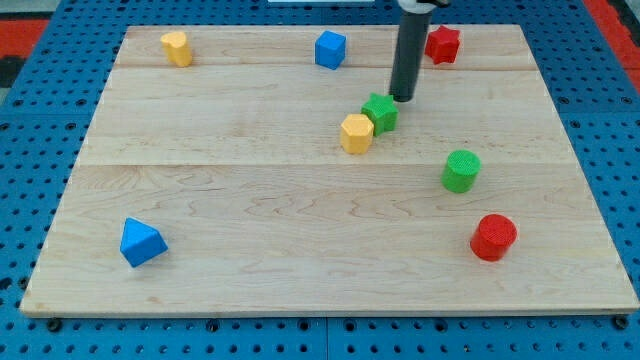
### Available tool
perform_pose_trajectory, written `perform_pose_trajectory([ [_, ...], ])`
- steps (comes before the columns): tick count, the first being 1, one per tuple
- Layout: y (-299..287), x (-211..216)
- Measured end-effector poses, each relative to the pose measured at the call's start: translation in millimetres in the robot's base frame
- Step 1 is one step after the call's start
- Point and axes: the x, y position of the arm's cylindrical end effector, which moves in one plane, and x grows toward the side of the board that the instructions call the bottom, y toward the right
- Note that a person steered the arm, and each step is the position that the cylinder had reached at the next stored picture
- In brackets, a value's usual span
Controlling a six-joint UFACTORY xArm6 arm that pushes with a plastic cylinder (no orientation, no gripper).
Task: Slide the green star slightly right
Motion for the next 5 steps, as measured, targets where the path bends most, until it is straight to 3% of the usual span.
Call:
perform_pose_trajectory([
  [1, -73.5, -0.7],
  [2, -67.4, 15.6],
  [3, -2.9, 47.2],
  [5, 37.8, 63.5],
])
